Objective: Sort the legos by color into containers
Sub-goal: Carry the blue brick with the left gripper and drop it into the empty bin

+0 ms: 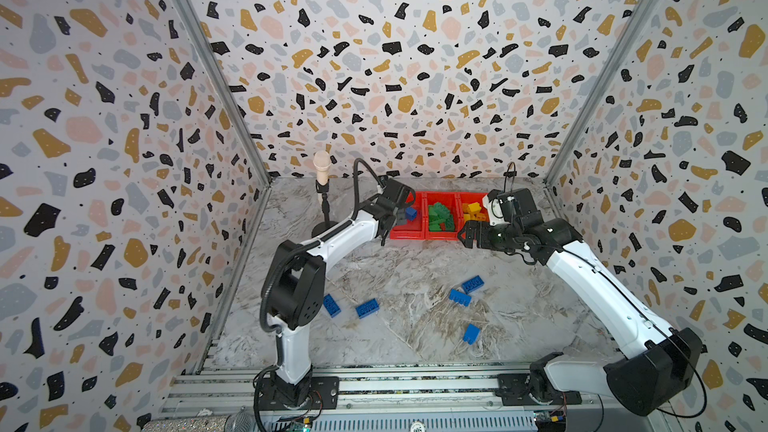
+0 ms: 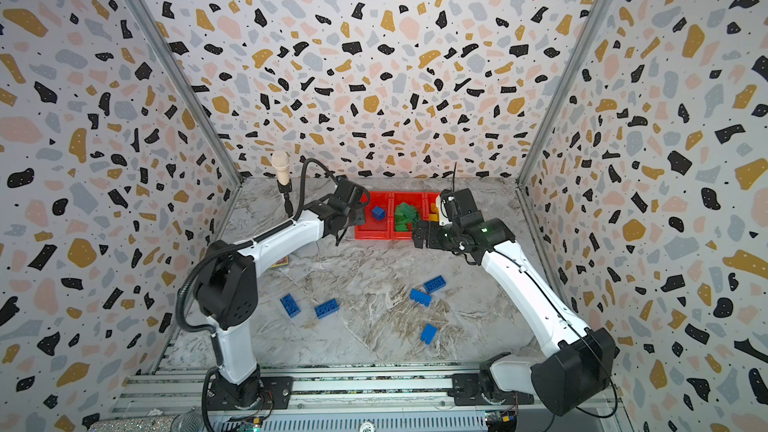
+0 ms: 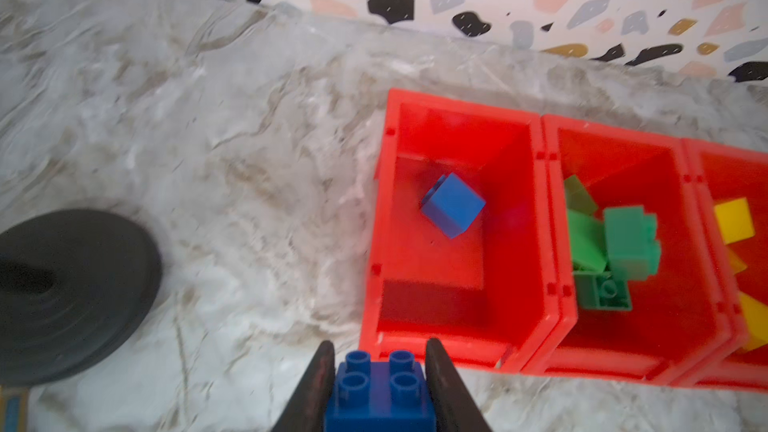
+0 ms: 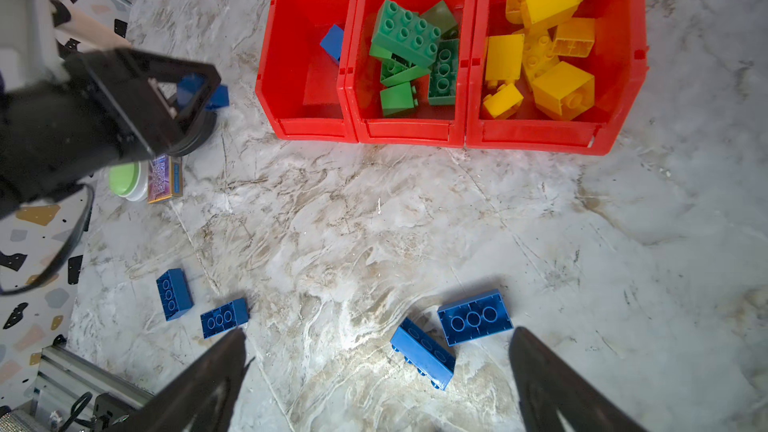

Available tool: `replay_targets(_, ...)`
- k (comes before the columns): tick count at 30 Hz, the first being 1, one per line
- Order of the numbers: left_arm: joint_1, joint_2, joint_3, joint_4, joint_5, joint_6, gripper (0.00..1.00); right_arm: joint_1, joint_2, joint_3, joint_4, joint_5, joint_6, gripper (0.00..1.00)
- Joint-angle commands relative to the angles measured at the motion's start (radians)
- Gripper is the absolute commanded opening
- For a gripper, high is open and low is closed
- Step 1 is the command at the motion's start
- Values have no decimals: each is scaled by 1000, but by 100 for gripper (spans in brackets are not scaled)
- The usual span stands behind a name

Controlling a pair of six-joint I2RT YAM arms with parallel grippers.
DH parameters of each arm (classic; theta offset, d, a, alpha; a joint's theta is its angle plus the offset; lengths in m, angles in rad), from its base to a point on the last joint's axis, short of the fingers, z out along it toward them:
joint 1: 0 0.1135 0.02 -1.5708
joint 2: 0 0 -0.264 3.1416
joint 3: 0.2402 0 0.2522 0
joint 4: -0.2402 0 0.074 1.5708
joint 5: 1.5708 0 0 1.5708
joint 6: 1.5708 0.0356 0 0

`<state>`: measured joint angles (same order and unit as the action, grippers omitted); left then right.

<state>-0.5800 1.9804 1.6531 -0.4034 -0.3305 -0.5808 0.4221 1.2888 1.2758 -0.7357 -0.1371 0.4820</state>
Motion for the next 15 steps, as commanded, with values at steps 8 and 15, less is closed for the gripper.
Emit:
replay_targets(8,0,382,507,-105,29,39,49,-19,-58,10,-69,70,52,99)
replay_targets(15,-1,337,503,-95,57,0,74,-33,-65,10,-65,75,52,99)
